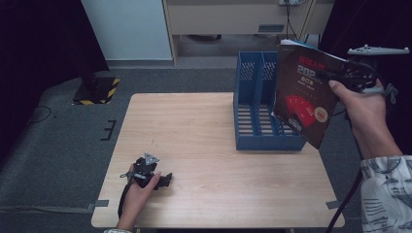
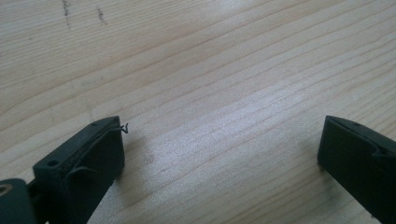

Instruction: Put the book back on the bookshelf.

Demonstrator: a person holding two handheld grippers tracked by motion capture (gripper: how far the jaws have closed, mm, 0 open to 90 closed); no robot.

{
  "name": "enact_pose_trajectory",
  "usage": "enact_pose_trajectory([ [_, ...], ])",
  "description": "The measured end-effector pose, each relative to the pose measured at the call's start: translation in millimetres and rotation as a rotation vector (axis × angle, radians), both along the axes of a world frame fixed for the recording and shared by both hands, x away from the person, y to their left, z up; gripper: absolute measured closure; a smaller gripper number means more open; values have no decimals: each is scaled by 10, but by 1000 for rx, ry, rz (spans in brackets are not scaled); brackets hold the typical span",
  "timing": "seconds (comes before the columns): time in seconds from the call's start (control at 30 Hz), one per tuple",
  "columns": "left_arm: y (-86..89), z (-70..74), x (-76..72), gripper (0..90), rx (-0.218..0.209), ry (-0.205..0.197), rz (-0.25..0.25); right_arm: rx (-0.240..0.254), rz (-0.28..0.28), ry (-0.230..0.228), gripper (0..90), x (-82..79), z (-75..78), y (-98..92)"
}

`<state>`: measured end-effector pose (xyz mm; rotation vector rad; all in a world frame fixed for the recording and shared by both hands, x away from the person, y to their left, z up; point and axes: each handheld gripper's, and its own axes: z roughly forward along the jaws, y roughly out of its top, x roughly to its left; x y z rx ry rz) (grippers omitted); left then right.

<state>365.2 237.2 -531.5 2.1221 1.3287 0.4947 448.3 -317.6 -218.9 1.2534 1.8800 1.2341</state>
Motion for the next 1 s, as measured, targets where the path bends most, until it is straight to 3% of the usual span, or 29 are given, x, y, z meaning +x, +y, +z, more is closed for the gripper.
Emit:
enact_pose_trajectory([
  [0.6,0,-2,-1,0,-1,-2,0,-12,-64,5,871,-56,36,-198],
  [1.0,-1,-2,-3,0,-2,-3,0,-30,-168,10,871,138,-33,-206],
])
